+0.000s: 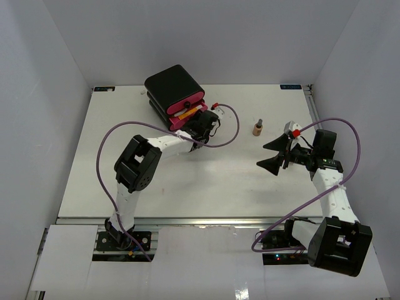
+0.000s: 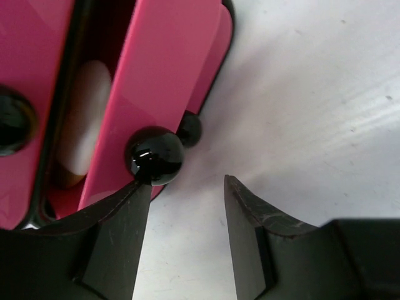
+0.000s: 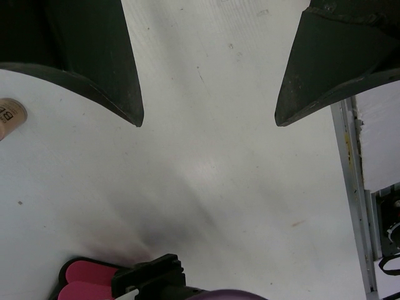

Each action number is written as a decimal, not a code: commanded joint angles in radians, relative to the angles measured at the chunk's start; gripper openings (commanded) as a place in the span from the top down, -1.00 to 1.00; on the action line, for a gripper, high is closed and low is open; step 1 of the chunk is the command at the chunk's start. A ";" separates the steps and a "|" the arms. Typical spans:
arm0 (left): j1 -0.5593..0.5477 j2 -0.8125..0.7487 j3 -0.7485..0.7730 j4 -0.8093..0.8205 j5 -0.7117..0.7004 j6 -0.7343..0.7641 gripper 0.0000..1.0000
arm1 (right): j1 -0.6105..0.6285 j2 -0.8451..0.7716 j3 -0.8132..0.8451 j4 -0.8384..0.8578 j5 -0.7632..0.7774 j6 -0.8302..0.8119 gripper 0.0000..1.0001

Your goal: Organize the makeup

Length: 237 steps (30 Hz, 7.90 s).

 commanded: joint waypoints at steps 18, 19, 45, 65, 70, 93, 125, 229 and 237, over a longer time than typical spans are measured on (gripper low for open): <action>0.094 0.023 0.195 -0.085 0.040 -0.065 -0.60 | -0.031 0.005 -0.001 0.023 -0.053 0.009 -0.83; 0.094 0.017 0.195 -0.090 0.044 -0.074 -0.60 | -0.031 0.005 -0.002 0.023 -0.053 0.010 -0.83; 0.053 -0.180 -0.039 -0.113 -0.002 -0.884 -0.17 | -0.045 0.016 -0.005 0.023 -0.049 0.008 -0.83; 0.058 0.176 0.231 -0.031 -0.344 -0.904 -0.51 | -0.048 0.042 -0.006 0.023 -0.035 -0.001 -0.83; 0.062 0.209 0.257 0.029 -0.356 -0.852 -0.50 | -0.048 0.046 -0.005 0.023 -0.035 -0.001 -0.82; 0.073 0.231 0.234 0.056 -0.322 -0.815 -0.02 | -0.056 0.046 -0.003 0.023 -0.036 -0.001 -0.82; 0.064 0.130 0.088 -0.002 -0.256 -0.934 0.35 | -0.062 0.039 -0.002 0.023 -0.048 0.002 -0.82; 0.125 -1.105 -0.589 -0.184 0.638 -0.463 -0.96 | -0.111 0.290 0.060 0.152 0.981 0.461 -0.48; 0.130 -1.094 -0.591 -0.182 0.645 -0.465 -0.96 | -0.109 0.336 0.060 0.203 0.989 0.473 -0.26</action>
